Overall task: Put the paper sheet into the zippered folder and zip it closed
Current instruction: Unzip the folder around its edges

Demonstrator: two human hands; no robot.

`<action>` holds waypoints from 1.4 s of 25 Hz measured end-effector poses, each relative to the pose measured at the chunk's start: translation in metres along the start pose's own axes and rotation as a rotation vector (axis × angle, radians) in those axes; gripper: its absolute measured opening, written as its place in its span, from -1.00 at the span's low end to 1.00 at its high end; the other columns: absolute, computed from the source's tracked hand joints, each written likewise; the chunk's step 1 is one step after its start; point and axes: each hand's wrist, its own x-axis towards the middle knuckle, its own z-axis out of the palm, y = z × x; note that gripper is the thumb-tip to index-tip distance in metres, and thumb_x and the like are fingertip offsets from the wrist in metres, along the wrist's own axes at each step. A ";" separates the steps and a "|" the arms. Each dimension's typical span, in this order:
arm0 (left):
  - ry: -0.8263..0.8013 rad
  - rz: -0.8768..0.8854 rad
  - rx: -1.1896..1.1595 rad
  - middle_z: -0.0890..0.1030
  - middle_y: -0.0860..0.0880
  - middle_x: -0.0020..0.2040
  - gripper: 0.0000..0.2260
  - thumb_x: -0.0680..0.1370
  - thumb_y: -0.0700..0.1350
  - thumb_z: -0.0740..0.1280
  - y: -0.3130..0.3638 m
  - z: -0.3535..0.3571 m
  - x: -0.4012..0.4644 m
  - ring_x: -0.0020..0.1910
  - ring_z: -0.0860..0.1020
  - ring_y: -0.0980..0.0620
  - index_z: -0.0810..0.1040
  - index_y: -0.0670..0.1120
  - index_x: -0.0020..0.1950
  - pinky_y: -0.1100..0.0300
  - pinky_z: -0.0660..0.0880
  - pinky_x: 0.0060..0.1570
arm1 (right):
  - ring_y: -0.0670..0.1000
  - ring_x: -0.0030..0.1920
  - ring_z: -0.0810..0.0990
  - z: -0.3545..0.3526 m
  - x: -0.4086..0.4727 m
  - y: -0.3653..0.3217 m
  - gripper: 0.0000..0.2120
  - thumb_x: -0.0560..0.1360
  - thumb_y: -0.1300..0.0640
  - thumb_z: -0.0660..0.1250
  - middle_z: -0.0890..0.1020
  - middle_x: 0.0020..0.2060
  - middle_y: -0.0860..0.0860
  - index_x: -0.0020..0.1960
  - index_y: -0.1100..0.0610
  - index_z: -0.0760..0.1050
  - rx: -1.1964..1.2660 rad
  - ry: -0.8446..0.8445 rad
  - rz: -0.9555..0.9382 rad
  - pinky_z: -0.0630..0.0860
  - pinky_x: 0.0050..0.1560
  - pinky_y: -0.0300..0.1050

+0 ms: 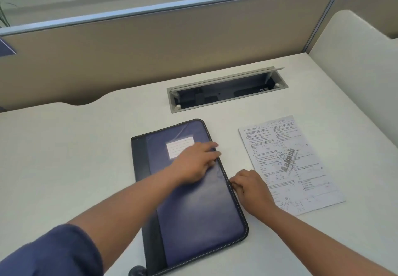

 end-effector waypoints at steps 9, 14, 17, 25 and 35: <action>-0.366 0.019 0.048 0.41 -0.01 0.18 -0.72 0.51 -0.33 0.13 0.053 0.002 0.003 0.04 0.47 -0.13 0.43 -0.04 0.13 -0.07 0.47 -0.06 | 0.15 -0.08 0.50 -0.002 -0.034 0.005 -0.82 0.55 0.27 0.34 0.70 -0.14 0.00 -0.10 0.11 0.70 -0.055 -0.018 -0.013 0.50 -0.11 0.06; -0.323 -0.046 0.018 0.41 0.03 0.14 -0.72 0.50 -0.34 0.15 0.057 0.003 0.003 -0.03 0.45 -0.08 0.43 -0.01 0.07 -0.11 0.48 -0.02 | 0.10 -0.12 0.47 0.004 -0.092 0.020 -0.85 0.51 0.33 0.40 0.66 -0.21 -0.04 -0.16 0.12 0.67 -0.004 0.014 0.027 0.49 -0.18 0.01; -0.280 -0.078 0.013 0.41 0.02 0.15 -0.72 0.50 -0.36 0.15 0.055 0.002 0.002 0.01 0.46 -0.11 0.44 -0.03 0.08 -0.14 0.48 0.05 | 0.11 -0.14 0.49 0.012 -0.118 0.015 -0.85 0.49 0.34 0.44 0.67 -0.23 -0.05 -0.17 0.13 0.67 0.082 0.037 0.053 0.51 -0.16 0.03; -0.271 -0.164 0.013 0.43 0.02 0.20 -0.65 0.50 -0.39 0.10 0.067 0.005 0.001 0.06 0.39 -0.10 0.41 -0.01 0.14 -0.14 0.48 0.09 | 0.05 -0.14 0.50 0.054 -0.148 -0.031 -0.88 0.47 0.31 0.46 0.68 -0.20 -0.03 -0.08 0.12 0.72 0.174 0.015 -0.054 0.39 -0.11 -0.23; 0.141 -0.294 -0.063 0.45 -0.15 0.44 -0.76 0.58 -0.20 0.35 0.076 0.039 -0.129 0.36 0.42 -0.21 0.58 -0.14 0.25 -0.01 0.34 0.39 | -0.12 -0.28 0.54 0.011 -0.102 -0.013 -0.88 0.46 0.08 0.47 0.57 -0.21 -0.12 -0.14 -0.05 0.53 0.326 0.143 0.227 0.41 -0.20 -0.19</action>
